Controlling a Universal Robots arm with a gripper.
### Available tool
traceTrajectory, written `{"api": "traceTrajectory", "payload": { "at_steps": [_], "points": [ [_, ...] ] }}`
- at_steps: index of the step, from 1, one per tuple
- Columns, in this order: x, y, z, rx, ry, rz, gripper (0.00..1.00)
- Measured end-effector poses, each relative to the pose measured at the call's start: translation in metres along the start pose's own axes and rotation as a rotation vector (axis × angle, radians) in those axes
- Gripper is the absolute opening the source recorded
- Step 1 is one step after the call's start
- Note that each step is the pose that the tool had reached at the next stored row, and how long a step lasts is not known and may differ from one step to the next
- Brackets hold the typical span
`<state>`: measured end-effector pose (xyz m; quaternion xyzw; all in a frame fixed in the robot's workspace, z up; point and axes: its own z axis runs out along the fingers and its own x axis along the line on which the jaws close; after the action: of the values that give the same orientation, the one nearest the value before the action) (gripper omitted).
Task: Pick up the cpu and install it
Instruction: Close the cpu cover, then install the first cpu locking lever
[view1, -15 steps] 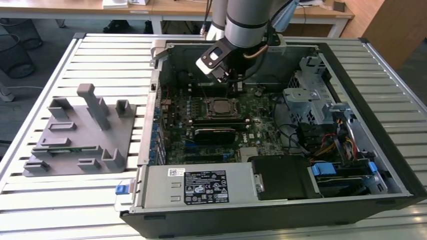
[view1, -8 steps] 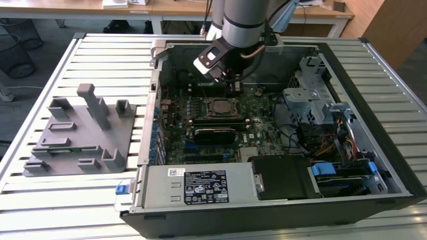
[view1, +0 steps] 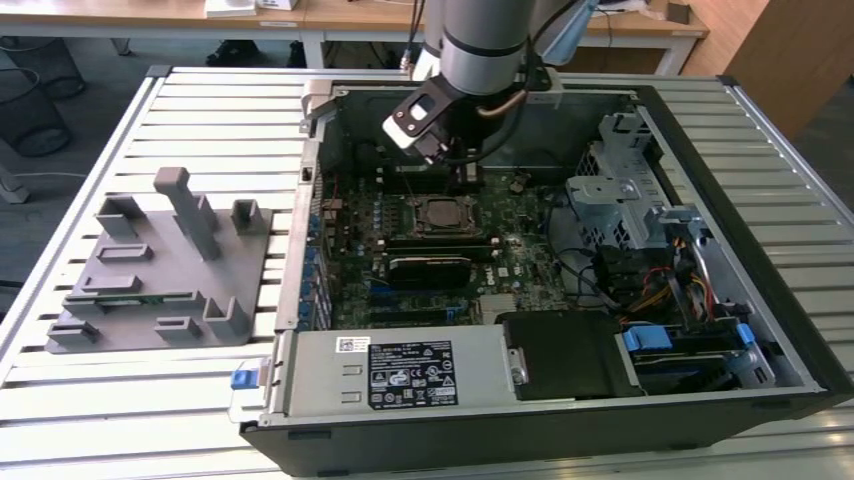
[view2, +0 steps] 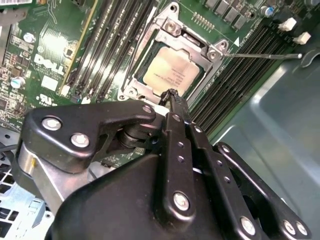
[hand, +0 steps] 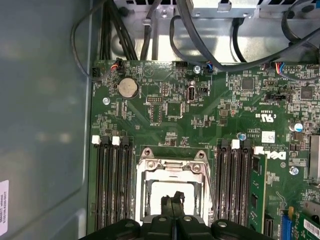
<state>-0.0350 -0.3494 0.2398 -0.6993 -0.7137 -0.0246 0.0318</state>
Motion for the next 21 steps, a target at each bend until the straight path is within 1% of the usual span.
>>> {"api": "traceTrajectory", "payload": {
  "at_steps": [8, 21],
  "points": [
    [0.0002, -0.0046, 0.0000, -0.0052, -0.0001, 0.000, 0.11],
    [0.0005, -0.0104, 0.0002, -0.0104, -0.0001, -0.001, 0.11]
  ]
}}
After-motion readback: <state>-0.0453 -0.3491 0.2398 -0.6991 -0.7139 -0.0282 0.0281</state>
